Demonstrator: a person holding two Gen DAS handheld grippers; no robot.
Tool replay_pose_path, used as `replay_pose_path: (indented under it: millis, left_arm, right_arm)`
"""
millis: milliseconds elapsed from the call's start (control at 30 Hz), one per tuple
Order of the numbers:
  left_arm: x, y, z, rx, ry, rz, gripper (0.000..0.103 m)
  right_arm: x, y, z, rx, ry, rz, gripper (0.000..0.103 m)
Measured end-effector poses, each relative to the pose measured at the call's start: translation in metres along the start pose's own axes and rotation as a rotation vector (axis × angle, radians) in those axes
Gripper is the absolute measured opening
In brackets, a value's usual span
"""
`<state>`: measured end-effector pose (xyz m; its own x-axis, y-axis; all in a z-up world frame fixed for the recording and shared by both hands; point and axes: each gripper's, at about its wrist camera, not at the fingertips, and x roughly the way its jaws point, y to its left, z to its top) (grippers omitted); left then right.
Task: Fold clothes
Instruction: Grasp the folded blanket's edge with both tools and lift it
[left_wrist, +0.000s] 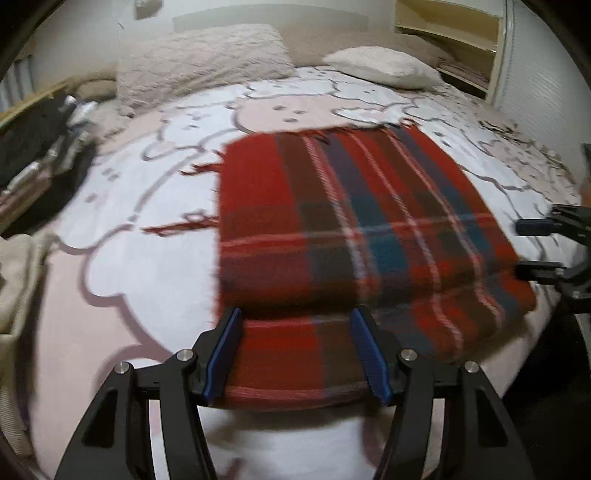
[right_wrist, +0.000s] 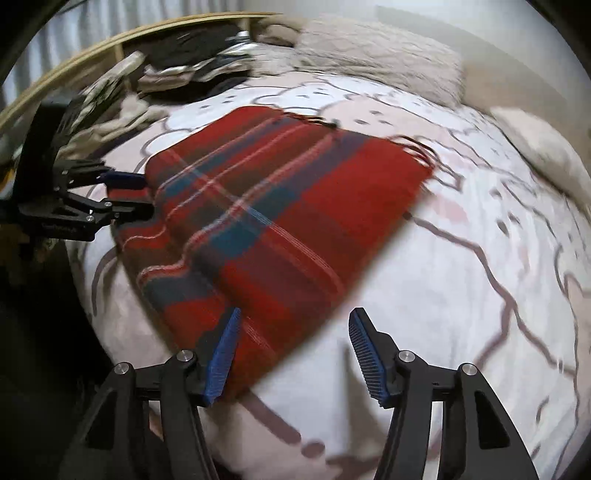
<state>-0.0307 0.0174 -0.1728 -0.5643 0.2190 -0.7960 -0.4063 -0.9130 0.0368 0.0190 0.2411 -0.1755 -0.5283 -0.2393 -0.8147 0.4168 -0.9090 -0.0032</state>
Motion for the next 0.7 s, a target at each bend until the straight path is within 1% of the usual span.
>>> replay_pose_path:
  millis: [67,133,200,300,367,433,533,600,700]
  left_arm:
    - [-0.012,0.007,0.002,0.019,-0.037,0.041,0.062]
    - [-0.026,0.012,0.003,0.06,-0.084,0.084,0.062]
    - [-0.042,0.006,0.001,0.155,-0.141,0.128,0.062]
    - [-0.061,-0.008,-0.006,0.318,-0.211,0.194,0.062]
    - [-0.063,-0.022,-0.016,0.433,-0.212,0.239,0.063]
    - [-0.061,-0.031,-0.027,0.509,-0.194,0.258,0.063]
    - [-0.058,-0.042,-0.048,0.626,-0.193,0.288,0.063]
    - [-0.054,-0.048,-0.063,0.714,-0.191,0.315,0.063]
    - [-0.051,-0.056,-0.077,0.813,-0.199,0.357,0.064]
  right_arm:
    - [-0.017,0.007,-0.005,-0.055,-0.025,-0.089,0.059]
    - [-0.029,0.024,-0.015,-0.178,-0.058,-0.206,0.06]
    - [-0.036,0.041,-0.028,-0.302,-0.079,-0.308,0.06]
    - [-0.03,0.064,-0.054,-0.463,-0.07,-0.412,0.06]
    - [-0.012,0.074,-0.072,-0.578,-0.047,-0.501,0.06]
    - [0.005,0.084,-0.085,-0.688,-0.042,-0.574,0.06]
    - [0.017,0.095,-0.092,-0.781,-0.094,-0.629,0.06]
    - [0.024,0.105,-0.091,-0.841,-0.13,-0.641,0.06]
    - [0.034,0.118,-0.091,-0.945,-0.185,-0.649,0.06]
